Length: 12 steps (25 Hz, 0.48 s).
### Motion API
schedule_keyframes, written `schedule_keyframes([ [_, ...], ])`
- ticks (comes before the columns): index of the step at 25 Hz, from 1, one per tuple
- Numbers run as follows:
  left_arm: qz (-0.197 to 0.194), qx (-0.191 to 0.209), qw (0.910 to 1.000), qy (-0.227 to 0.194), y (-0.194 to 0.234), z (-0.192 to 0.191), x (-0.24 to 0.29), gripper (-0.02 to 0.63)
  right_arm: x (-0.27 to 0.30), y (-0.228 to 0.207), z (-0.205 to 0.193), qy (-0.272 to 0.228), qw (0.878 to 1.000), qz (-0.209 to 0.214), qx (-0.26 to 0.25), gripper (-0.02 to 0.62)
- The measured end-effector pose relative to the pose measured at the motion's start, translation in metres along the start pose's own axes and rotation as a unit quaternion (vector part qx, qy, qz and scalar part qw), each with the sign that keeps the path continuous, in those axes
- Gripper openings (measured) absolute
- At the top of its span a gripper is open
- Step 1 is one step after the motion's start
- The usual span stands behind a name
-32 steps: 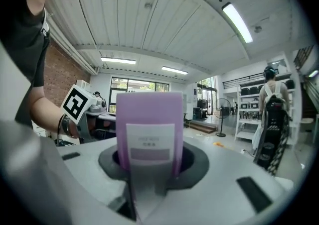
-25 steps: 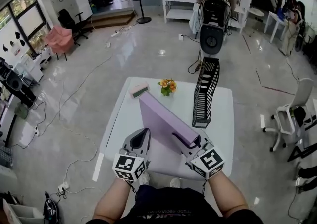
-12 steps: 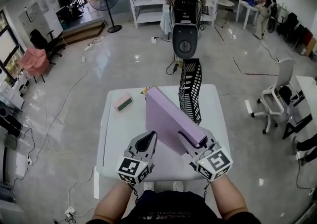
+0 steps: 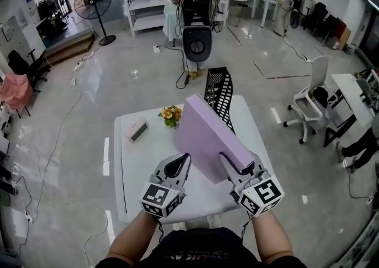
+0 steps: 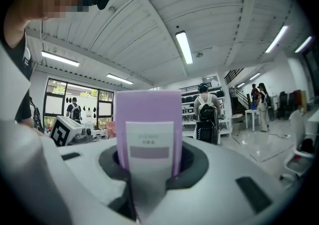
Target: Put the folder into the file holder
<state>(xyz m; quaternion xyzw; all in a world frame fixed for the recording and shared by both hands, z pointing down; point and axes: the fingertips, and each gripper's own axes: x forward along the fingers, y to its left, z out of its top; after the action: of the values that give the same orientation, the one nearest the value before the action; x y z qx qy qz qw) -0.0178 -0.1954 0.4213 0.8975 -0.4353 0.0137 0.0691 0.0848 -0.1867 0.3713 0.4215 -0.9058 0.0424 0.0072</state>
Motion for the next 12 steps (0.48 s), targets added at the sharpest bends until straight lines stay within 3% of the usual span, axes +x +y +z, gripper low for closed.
schedule_keyframes([
  [12,-0.102,-0.008,0.9948,0.003,-0.003,-0.005,-0.001,0.003,-0.024,0.001,0.022,-0.019,0.992,-0.124,-0.003,0.13],
])
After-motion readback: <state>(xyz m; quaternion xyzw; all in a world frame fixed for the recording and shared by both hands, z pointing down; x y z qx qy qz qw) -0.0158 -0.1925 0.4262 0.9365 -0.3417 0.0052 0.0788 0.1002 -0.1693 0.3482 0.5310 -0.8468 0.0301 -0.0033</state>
